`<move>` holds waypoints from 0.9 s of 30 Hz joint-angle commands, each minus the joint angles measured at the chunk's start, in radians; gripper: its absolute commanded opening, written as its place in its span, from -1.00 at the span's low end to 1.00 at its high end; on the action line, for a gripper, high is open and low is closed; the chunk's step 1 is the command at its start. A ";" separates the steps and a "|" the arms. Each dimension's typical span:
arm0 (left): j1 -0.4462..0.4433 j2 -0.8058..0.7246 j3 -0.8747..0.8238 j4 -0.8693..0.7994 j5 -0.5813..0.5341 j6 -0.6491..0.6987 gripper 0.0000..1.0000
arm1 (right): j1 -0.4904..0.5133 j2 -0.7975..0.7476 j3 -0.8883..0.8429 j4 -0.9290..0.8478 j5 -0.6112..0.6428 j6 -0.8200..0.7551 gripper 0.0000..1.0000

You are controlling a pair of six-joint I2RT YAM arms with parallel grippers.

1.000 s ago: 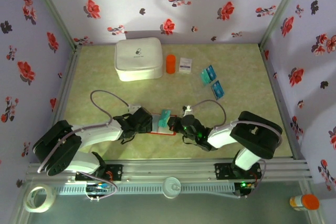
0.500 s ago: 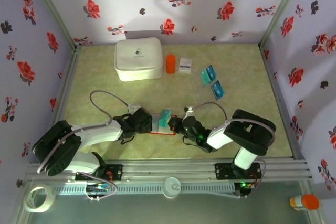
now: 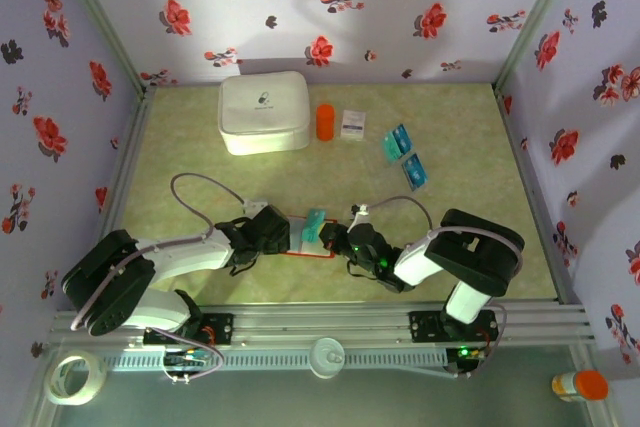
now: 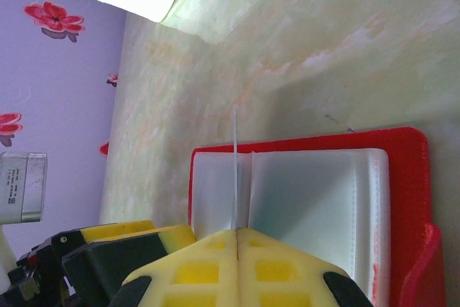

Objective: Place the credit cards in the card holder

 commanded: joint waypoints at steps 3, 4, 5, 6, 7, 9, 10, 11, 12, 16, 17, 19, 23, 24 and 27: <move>0.000 0.013 -0.042 -0.070 -0.013 -0.007 0.98 | 0.018 -0.019 -0.012 0.001 0.021 0.007 -1.00; 0.000 0.013 -0.043 -0.070 -0.014 -0.006 0.98 | 0.020 -0.026 -0.012 -0.008 0.025 0.006 -1.00; 0.000 0.013 -0.044 -0.068 -0.013 -0.006 0.98 | 0.020 -0.031 -0.012 -0.018 0.026 0.002 -1.00; 0.000 0.013 -0.044 -0.069 -0.013 -0.006 0.98 | 0.020 -0.038 -0.009 -0.029 0.026 0.000 -1.00; -0.001 0.013 -0.044 -0.068 -0.013 -0.007 0.98 | 0.022 -0.045 -0.007 -0.042 0.026 -0.002 -1.00; -0.001 0.013 -0.044 -0.067 -0.014 -0.007 0.98 | 0.024 -0.054 -0.004 -0.058 0.027 -0.007 -1.00; -0.001 0.012 -0.044 -0.066 -0.013 -0.007 0.99 | 0.024 -0.058 -0.003 -0.066 0.027 -0.009 -1.00; -0.001 0.013 -0.044 -0.066 -0.013 -0.007 0.98 | 0.025 -0.063 -0.003 -0.075 0.029 -0.010 -1.00; -0.001 0.013 -0.044 -0.066 -0.013 -0.007 0.98 | 0.027 -0.066 -0.002 -0.084 0.030 -0.011 -1.00; -0.001 0.016 -0.044 -0.065 -0.013 -0.006 0.98 | 0.029 -0.062 0.008 -0.103 0.025 -0.015 -1.00; -0.001 0.016 -0.044 -0.064 -0.013 -0.007 0.99 | 0.031 -0.057 0.008 -0.102 0.025 -0.013 -1.00; -0.001 0.018 -0.044 -0.065 -0.014 -0.008 0.98 | 0.033 -0.041 0.008 -0.089 0.024 -0.010 -1.00; -0.002 0.018 -0.044 -0.065 -0.013 -0.006 0.98 | 0.037 0.001 -0.004 -0.032 0.028 0.007 -1.00; -0.001 0.018 -0.044 -0.065 -0.013 -0.007 0.98 | 0.038 0.012 -0.008 -0.015 0.029 0.012 -1.00; -0.001 0.018 -0.044 -0.065 -0.013 -0.008 0.98 | 0.041 0.035 -0.020 0.034 0.030 0.027 -1.00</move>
